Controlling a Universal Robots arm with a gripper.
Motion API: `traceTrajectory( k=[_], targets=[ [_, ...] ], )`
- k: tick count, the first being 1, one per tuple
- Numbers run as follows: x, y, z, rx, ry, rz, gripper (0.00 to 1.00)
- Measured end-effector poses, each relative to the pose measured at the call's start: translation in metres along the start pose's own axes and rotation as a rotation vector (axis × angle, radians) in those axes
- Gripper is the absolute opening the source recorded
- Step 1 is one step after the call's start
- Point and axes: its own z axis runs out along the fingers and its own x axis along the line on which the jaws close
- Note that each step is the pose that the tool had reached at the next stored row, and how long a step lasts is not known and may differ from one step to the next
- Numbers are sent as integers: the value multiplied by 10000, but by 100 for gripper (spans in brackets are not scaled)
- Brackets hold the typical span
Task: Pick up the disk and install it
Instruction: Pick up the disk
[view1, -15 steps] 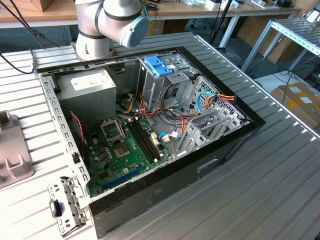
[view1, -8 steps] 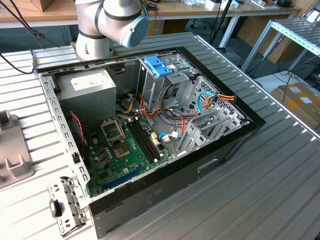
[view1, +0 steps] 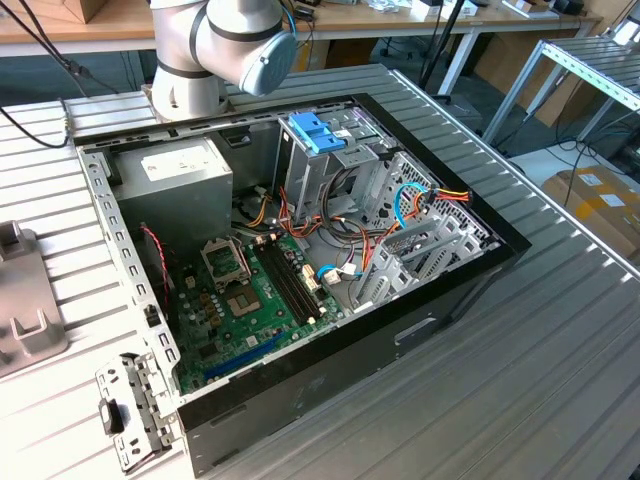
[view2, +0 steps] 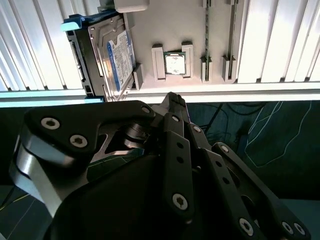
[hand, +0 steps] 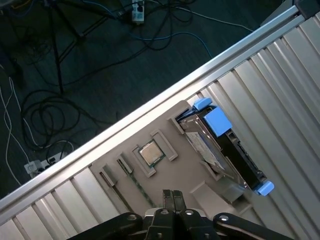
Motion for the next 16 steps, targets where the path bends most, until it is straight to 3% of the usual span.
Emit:
traceTrajectory(
  k=[16],
  targets=[
    [0,0,0,-28,49,-1105,11]
  ],
)
